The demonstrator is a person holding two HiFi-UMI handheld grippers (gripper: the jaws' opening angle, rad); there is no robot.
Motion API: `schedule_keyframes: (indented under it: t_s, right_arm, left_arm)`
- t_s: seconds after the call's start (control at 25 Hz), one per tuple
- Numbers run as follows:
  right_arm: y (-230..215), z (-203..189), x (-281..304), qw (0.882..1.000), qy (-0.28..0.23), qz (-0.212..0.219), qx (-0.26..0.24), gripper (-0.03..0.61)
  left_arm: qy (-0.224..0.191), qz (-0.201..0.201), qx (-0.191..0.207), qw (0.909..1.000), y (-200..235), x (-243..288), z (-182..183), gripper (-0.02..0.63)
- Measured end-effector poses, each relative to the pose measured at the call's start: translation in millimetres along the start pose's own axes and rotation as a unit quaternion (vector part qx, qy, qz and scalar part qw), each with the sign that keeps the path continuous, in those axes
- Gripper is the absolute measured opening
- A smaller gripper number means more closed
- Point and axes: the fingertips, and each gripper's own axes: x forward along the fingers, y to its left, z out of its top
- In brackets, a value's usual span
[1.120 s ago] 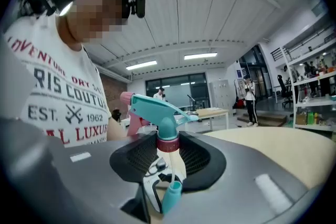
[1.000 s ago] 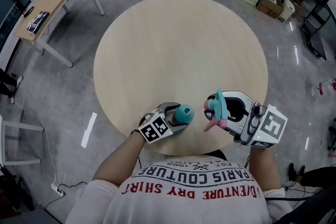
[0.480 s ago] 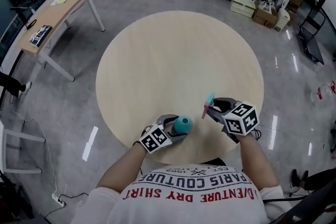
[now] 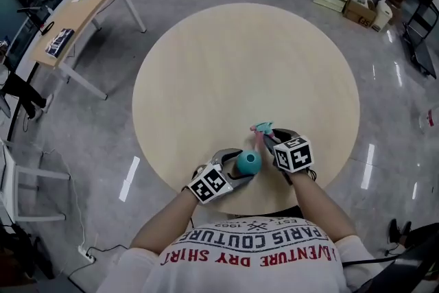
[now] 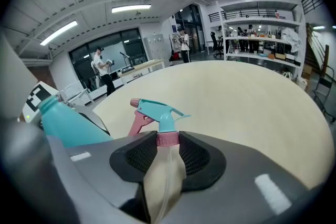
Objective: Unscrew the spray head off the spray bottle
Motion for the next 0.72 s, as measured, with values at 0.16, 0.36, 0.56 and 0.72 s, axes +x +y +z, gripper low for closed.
schedule_keyframes:
  t_s: [0.16,0.36,0.56,0.72]
  right_arm:
    - [0,-11,11,1.000,0.014,-0.024,-0.004,0.132]
    - [2,-18,18,0.999,0.017,-0.040,-0.021,0.135]
    - [7,-16,17,1.000,-0.008,-0.026,-0.014,0.225]
    - [4,-7,-18,0.998,-0.053,-0.030,-0.028,0.250]
  left_arm:
    - [0.004,0.001,0.006,1.0000,-1,0,-2,0.345]
    - [-0.010,0.002,0.019,0.9998,-1,0,-2,0.345]
    - [-0.030,-0.002,0.023,0.9993,-1,-1,-6,0.366]
    - [-0.048,0.012,-0.011,0.9987,3,-11,-10,0.379]
